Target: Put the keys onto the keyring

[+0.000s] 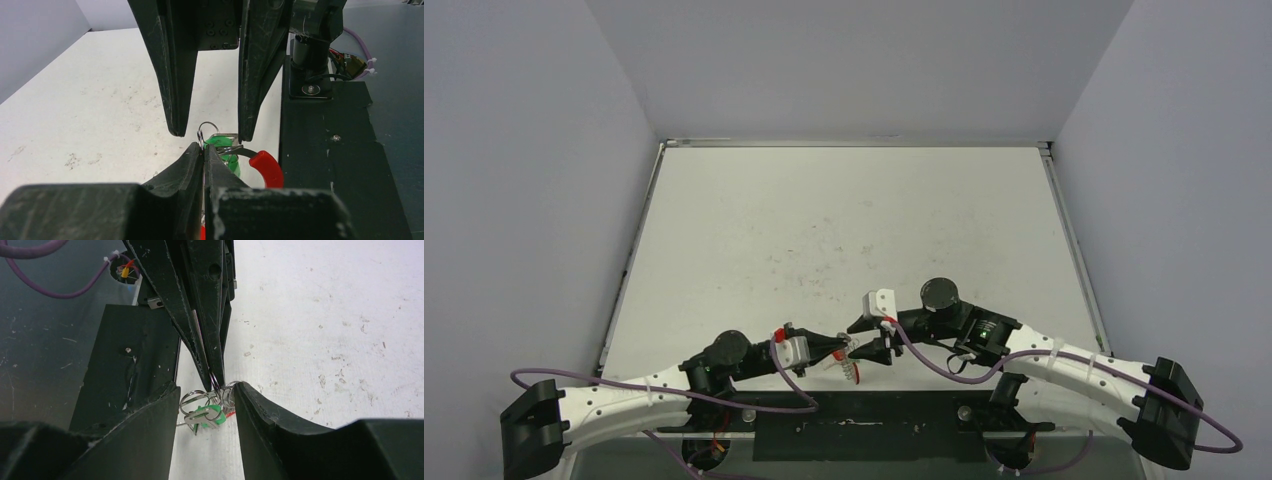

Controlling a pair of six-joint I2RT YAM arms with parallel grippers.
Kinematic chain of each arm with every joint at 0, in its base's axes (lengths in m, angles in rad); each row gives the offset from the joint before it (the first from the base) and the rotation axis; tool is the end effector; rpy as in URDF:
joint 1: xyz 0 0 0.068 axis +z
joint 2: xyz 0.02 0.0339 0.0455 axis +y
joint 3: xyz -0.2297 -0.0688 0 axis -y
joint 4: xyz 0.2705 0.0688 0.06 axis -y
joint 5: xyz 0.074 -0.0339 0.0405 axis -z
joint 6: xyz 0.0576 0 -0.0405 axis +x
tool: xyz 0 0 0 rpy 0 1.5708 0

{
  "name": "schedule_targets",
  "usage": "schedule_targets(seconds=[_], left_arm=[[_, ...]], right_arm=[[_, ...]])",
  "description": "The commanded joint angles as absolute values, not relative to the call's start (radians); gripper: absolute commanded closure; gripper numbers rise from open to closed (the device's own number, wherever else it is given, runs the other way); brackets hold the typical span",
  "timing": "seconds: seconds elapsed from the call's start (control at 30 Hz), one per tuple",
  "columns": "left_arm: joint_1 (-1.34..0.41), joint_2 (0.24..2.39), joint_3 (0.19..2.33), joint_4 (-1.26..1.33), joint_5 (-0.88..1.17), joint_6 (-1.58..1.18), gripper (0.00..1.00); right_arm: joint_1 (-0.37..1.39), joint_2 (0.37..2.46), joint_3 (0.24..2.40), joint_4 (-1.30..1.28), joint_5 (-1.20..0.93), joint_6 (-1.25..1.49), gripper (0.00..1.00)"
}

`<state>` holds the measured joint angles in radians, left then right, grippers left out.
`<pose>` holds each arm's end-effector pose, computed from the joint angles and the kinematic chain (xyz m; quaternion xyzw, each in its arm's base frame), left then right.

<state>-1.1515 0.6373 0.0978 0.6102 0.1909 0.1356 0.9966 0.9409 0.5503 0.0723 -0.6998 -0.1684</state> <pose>0.0831 -0.2132 0.1719 0.4630 0.5010 -0.4110 0.6048 0.1154 0.2467 0.2147 -0.5865 0.5251 0.4758 0.3923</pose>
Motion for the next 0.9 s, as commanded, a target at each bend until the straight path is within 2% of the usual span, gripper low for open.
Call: schedule_targets(seconds=[0.0, 0.1, 0.37, 0.57, 0.73, 0.87], left_arm=[[-1.157, 0.639, 0.143, 0.691, 0.225, 0.135, 1.00], [-1.157, 0.636, 0.142, 0.692, 0.231, 0.136, 1.00], [-1.157, 0.629, 0.136, 0.693, 0.229, 0.138, 1.00], [-1.157, 0.607, 0.146, 0.650, 0.208, 0.139, 1.00], [-1.157, 0.561, 0.173, 0.532, 0.166, 0.158, 0.74], [-1.157, 0.534, 0.191, 0.457, 0.127, 0.174, 0.66]], right_arm=[[1.002, 0.959, 0.539, 0.148, -0.710, -0.218, 0.56], [1.003, 0.972, 0.538, 0.137, -0.705, -0.230, 0.59], [0.999, 0.959, 0.541, 0.126, -0.712, -0.239, 0.99], [1.000, 0.958, 0.588, 0.028, -0.698, -0.246, 1.00], [1.001, 0.995, 0.704, -0.188, -0.636, -0.247, 1.00], [1.003, 1.055, 0.818, -0.353, -0.548, -0.219, 1.00]])
